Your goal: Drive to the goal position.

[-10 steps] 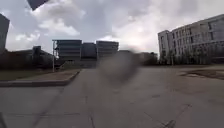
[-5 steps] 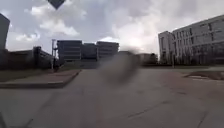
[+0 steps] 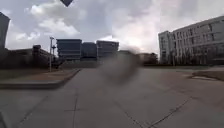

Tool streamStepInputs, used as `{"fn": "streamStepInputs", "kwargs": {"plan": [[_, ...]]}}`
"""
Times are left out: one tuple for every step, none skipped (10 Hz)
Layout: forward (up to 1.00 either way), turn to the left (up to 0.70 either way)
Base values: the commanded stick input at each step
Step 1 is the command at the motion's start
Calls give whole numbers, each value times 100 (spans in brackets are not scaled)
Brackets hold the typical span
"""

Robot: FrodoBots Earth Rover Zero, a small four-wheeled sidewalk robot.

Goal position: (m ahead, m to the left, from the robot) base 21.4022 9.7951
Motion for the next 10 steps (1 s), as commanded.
{"fn": "streamStepInputs", "kwargs": {"plan": [[70,-28],[70,-27],[70,-20],[70,-7],[70,-4],[70,0],[70,0],[70,0],[70,0],[70,0]]}}
